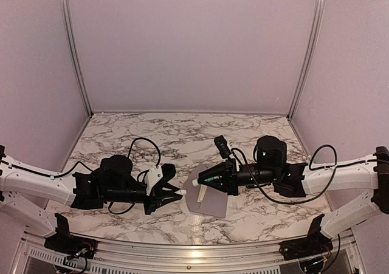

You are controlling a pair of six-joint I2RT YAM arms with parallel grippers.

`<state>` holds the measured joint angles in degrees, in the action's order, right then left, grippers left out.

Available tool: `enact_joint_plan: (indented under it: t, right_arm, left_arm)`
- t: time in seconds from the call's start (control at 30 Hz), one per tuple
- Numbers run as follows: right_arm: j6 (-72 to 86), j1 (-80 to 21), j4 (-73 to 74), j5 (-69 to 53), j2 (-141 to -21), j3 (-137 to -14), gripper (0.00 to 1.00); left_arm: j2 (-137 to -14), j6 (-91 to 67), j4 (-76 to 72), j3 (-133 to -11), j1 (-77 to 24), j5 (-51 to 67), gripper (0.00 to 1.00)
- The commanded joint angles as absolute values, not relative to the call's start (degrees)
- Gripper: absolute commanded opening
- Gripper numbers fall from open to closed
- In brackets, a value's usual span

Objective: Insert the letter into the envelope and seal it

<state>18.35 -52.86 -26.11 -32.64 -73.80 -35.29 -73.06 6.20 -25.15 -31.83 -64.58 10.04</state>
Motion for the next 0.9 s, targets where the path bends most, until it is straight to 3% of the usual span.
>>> enact_joint_plan:
  t: [0.0, 0.4, 0.87]
  right_arm:
    - [18.06, -52.65, -27.27, -33.97, -75.97, -35.77, 0.00]
    - [22.93, -52.67, -36.13, -41.78, -81.37, -34.96, 0.00]
    - [31.47, -52.60, -50.67, -34.78, -79.72, -32.58, 0.00]
  left_arm:
    - [-72.48, 5.56, -24.91, -31.20, -64.68, 9.31, 0.00]
    - [-73.30, 4.88, -25.17, -32.08, -64.69, 8.70, 0.00]
    - [-68.04, 4.04, -25.38, -34.01, -64.68, 7.85, 0.00]
